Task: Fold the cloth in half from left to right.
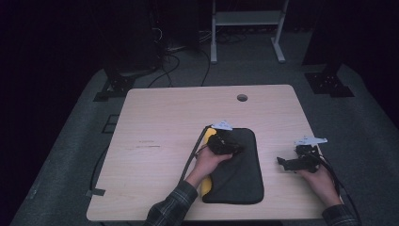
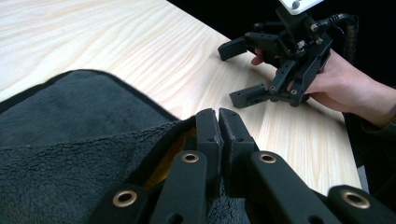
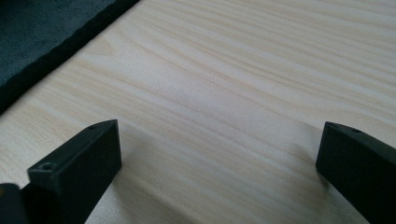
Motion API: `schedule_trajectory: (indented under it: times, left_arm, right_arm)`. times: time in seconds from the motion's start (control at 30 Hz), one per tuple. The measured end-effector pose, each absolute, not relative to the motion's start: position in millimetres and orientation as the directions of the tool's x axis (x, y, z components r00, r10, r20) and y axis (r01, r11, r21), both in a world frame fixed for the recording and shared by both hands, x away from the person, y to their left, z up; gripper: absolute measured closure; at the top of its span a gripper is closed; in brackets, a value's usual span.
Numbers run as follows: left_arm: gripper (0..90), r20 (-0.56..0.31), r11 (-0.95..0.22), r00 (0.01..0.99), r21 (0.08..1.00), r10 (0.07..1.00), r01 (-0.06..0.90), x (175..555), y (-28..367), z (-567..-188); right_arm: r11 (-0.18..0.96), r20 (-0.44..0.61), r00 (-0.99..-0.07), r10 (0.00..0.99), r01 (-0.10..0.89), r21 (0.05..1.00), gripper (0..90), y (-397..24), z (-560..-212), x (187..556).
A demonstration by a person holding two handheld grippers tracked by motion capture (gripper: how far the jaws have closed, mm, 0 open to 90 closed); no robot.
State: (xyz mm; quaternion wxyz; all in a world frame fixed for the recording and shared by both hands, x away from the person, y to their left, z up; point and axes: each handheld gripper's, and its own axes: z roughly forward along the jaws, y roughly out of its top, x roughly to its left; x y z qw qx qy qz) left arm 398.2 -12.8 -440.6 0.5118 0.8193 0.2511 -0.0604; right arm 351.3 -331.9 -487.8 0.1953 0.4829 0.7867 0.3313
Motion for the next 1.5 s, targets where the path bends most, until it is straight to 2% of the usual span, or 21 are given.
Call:
schedule_trajectory:
  times: [0.27, 0.57, 0.73, 1.0, 1.17, 1.5]
  left_arm:
    - [87.0, -0.370, -0.384, 0.867, 0.787, 0.334, 0.483, 403, -39, -448]
    - [85.7, -0.306, -0.506, 0.870, 0.718, 0.387, 0.478, 405, -66, -470]
    - [75.9, -0.286, -0.509, 0.871, 0.721, 0.399, 0.470, 403, -70, -471]
    - [49.7, -0.232, -0.451, 0.866, 0.777, 0.443, 0.439, 403, -37, -444]
    - [39.9, -0.204, -0.436, 0.842, 0.781, 0.499, 0.447, 404, -2, -438]
    - [37.9, -0.131, -0.449, 0.775, 0.751, 0.618, 0.485, 399, 64, -447]
  right_arm:
    - [0.316, 0.013, -0.460, 0.888, 0.630, 0.710, 0.0, -332, -488, 351]
    - [0.319, 0.012, -0.464, 0.886, 0.628, 0.710, 0.0, -332, -488, 351]
    - [0.323, 0.010, -0.468, 0.884, 0.626, 0.710, 0.0, -332, -488, 351]
    - [0.325, 0.010, -0.470, 0.883, 0.626, 0.709, 0.0, -332, -488, 351]
    - [0.323, 0.011, -0.468, 0.883, 0.626, 0.709, 0.0, -331, -488, 351]
    - [0.324, 0.010, -0.469, 0.883, 0.626, 0.709, 0.0, -331, -488, 351]
